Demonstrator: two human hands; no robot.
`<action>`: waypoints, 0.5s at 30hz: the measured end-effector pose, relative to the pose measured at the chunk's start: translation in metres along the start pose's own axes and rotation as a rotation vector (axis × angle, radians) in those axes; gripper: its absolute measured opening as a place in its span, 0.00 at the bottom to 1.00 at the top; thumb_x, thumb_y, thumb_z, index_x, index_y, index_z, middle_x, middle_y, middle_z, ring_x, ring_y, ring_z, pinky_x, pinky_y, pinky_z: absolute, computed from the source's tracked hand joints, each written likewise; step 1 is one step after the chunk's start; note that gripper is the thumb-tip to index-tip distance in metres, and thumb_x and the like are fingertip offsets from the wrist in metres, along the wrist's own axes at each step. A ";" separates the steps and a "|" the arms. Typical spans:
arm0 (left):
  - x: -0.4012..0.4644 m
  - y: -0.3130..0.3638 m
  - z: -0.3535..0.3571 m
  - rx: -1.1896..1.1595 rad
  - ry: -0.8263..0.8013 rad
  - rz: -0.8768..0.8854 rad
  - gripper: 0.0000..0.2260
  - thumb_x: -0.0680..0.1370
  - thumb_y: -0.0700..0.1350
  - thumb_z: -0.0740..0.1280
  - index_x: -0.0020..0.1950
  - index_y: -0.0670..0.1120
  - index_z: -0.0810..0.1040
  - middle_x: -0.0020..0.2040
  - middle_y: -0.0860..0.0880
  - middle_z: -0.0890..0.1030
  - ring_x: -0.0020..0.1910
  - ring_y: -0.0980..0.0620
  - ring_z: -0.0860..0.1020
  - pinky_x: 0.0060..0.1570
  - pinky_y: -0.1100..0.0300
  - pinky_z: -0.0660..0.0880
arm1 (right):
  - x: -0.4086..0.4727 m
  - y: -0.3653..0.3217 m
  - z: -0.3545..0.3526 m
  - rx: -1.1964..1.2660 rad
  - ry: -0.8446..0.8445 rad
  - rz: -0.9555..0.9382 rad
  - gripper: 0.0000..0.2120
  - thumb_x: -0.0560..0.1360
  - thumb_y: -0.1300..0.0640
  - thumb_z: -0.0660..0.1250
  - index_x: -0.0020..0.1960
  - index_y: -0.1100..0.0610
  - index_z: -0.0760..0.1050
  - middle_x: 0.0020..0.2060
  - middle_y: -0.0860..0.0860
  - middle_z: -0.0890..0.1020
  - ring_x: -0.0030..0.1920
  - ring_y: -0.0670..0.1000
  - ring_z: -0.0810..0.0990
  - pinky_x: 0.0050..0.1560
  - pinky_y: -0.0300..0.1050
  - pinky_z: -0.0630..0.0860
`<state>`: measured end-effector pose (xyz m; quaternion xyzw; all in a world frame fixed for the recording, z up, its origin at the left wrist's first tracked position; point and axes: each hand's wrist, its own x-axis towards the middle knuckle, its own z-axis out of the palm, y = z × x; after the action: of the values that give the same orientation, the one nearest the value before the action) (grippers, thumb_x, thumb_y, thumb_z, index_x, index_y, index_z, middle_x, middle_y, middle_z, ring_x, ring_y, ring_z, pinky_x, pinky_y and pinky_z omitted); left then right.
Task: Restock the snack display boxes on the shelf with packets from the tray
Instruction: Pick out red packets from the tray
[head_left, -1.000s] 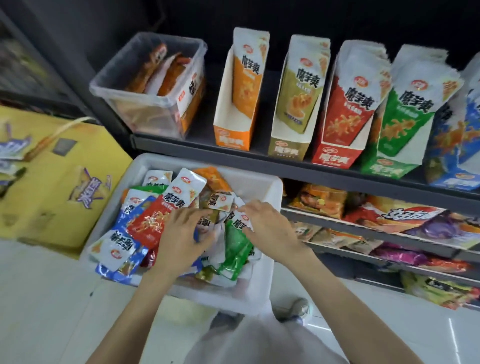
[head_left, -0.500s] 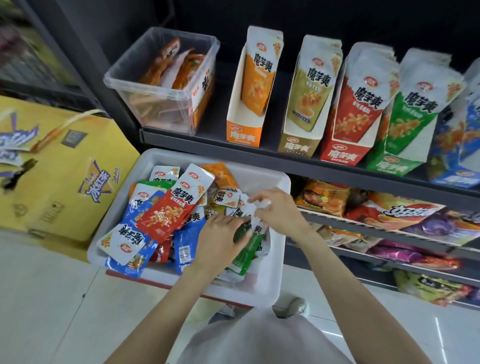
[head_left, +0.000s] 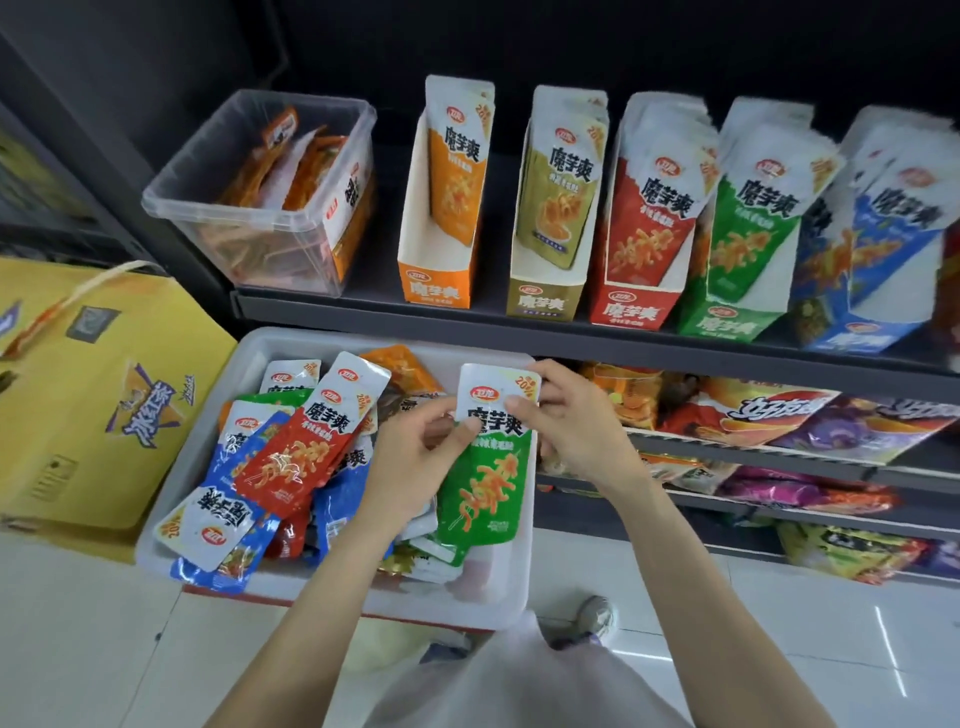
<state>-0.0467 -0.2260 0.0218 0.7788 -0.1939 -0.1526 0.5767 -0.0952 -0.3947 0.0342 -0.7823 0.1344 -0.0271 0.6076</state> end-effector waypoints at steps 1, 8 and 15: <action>0.004 0.004 0.005 0.079 0.009 0.034 0.10 0.76 0.42 0.69 0.50 0.58 0.76 0.40 0.59 0.83 0.41 0.62 0.82 0.40 0.67 0.77 | -0.004 -0.002 -0.006 -0.055 0.037 -0.047 0.05 0.76 0.58 0.68 0.50 0.51 0.74 0.43 0.45 0.83 0.39 0.40 0.83 0.29 0.32 0.74; 0.045 0.065 0.055 0.188 0.029 0.391 0.22 0.75 0.53 0.68 0.68 0.55 0.67 0.59 0.58 0.78 0.57 0.63 0.76 0.54 0.70 0.72 | -0.034 -0.022 -0.095 -0.110 0.636 -0.279 0.03 0.77 0.57 0.67 0.49 0.53 0.74 0.40 0.41 0.81 0.36 0.42 0.83 0.31 0.33 0.76; 0.098 0.090 0.113 0.515 0.049 0.768 0.12 0.76 0.48 0.66 0.58 0.48 0.79 0.54 0.52 0.81 0.55 0.51 0.76 0.57 0.56 0.71 | -0.026 -0.046 -0.208 -0.200 1.157 -0.523 0.05 0.79 0.50 0.65 0.46 0.45 0.70 0.36 0.40 0.77 0.37 0.42 0.81 0.39 0.54 0.81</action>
<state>-0.0239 -0.3909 0.0739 0.7718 -0.4864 0.1436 0.3836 -0.1552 -0.5741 0.1359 -0.7010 0.2471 -0.5794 0.3345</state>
